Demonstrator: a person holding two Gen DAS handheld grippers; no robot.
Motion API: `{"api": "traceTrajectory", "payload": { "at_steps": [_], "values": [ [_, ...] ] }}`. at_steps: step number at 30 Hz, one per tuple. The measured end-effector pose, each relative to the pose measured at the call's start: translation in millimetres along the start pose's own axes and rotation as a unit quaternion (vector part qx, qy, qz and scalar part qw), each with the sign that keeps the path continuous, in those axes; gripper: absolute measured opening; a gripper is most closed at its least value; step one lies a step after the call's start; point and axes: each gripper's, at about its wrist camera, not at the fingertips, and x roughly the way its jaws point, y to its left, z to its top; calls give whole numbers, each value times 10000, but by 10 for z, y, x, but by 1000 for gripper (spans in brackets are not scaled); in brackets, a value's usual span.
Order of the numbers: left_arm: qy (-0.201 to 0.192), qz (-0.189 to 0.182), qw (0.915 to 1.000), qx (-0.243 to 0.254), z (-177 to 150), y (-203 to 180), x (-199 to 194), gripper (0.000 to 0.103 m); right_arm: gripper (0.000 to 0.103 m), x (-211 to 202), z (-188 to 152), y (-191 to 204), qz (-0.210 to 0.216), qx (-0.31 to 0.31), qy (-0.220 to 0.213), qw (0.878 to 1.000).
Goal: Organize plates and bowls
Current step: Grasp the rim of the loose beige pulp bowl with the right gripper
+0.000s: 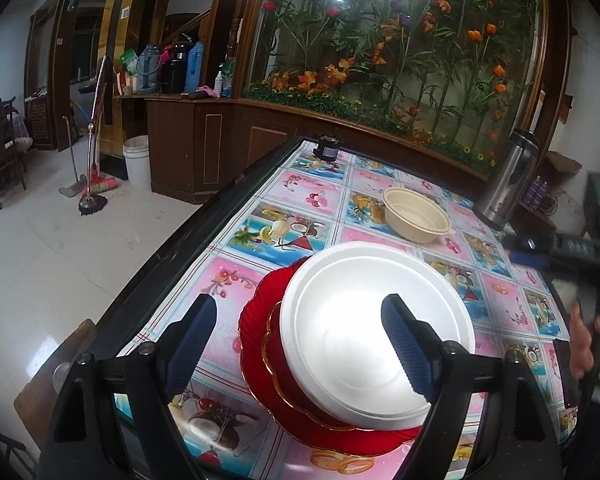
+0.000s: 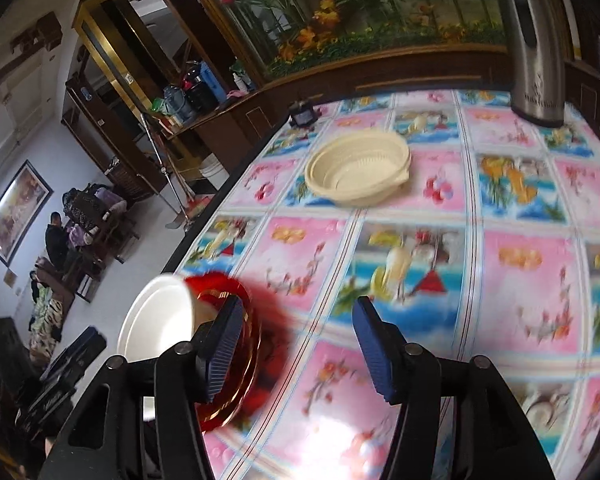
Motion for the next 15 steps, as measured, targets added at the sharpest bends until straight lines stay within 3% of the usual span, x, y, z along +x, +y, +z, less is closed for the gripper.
{"api": "traceTrajectory", "payload": {
  "at_steps": [5, 15],
  "values": [
    [24, 33, 10000, 82, 20, 7, 21, 84, 62, 363, 498, -37, -239, -166, -16, 9996],
    [169, 38, 9997, 199, 74, 45, 153, 84, 62, 1453, 945, -105, -287, -124, 618, 9976]
  ]
}}
